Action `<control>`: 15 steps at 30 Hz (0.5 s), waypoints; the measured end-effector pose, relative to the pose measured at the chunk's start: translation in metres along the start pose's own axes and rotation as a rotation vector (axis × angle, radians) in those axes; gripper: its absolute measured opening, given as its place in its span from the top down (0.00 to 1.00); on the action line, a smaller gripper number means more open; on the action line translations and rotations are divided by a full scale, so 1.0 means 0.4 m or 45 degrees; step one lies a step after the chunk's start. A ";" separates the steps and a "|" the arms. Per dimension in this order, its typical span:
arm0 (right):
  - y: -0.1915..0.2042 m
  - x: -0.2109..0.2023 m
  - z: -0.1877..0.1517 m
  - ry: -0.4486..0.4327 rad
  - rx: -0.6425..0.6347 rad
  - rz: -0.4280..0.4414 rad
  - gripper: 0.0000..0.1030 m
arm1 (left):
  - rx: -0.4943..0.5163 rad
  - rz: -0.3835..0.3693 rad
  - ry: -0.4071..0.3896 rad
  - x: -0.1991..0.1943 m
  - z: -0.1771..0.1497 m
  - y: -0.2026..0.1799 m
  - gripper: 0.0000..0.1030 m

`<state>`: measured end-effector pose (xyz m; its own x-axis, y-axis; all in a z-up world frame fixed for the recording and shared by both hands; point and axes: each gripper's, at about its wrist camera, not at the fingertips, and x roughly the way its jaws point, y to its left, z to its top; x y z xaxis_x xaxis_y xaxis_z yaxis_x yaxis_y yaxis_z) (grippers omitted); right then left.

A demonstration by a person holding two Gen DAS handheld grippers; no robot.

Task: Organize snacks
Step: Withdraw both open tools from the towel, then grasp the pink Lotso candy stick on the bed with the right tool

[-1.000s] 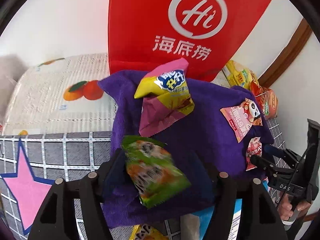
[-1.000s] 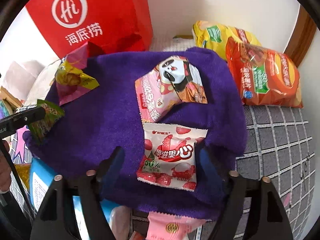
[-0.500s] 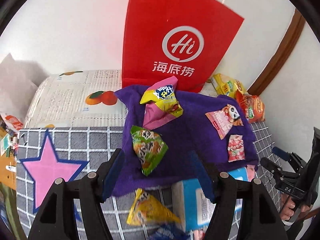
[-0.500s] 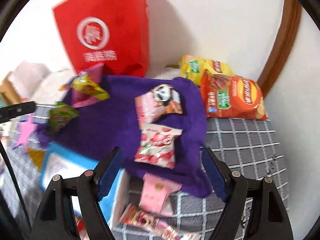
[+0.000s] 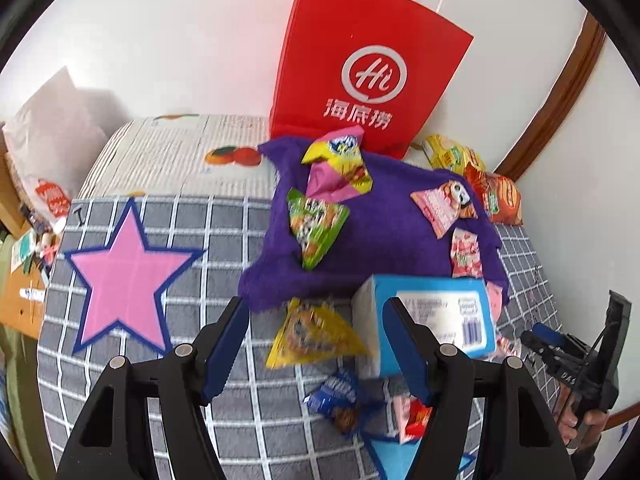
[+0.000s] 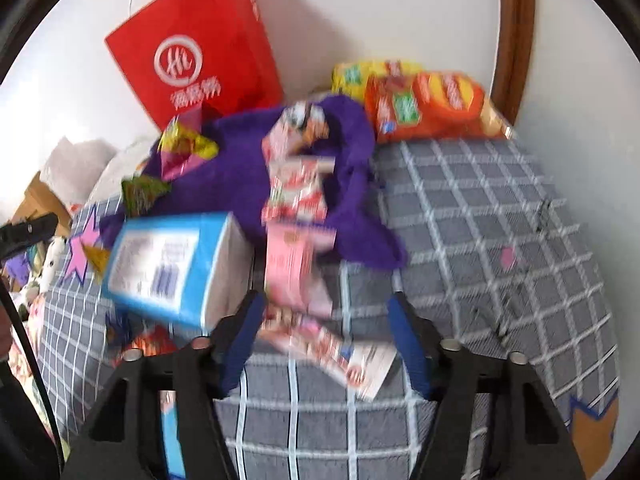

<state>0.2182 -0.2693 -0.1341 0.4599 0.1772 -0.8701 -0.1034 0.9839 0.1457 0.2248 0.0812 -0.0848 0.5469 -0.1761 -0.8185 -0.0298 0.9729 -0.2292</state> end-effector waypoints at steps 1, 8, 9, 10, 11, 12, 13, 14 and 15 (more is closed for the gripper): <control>0.003 0.006 -0.015 0.011 -0.014 0.002 0.45 | -0.002 0.005 0.003 -0.002 -0.009 0.002 0.35; 0.042 0.046 -0.059 0.042 -0.141 0.021 0.45 | -0.045 0.046 0.015 -0.019 -0.066 0.048 0.35; 0.046 0.054 -0.058 0.041 -0.157 0.012 0.45 | -0.050 0.051 0.012 -0.024 -0.071 0.055 0.35; 0.050 0.059 -0.057 0.036 -0.175 0.005 0.45 | -0.057 0.055 0.009 -0.029 -0.076 0.063 0.35; 0.054 0.067 -0.056 0.032 -0.193 -0.001 0.45 | -0.064 0.059 0.008 -0.032 -0.081 0.070 0.35; 0.056 0.077 -0.053 0.031 -0.212 -0.005 0.45 | -0.075 0.065 0.009 -0.034 -0.084 0.078 0.35; 0.058 0.089 -0.050 0.039 -0.228 -0.010 0.45 | -0.080 0.069 0.011 -0.034 -0.084 0.082 0.35; 0.059 0.096 -0.047 0.047 -0.237 -0.016 0.45 | -0.086 0.075 0.012 -0.034 -0.087 0.088 0.35; 0.059 0.109 -0.046 0.063 -0.253 -0.020 0.45 | -0.091 0.080 0.014 -0.034 -0.089 0.093 0.35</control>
<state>0.2194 -0.2387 -0.1772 0.4197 0.1555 -0.8942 -0.2708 0.9618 0.0401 0.1864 0.1146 -0.1009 0.5329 -0.1173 -0.8380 -0.1235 0.9690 -0.2142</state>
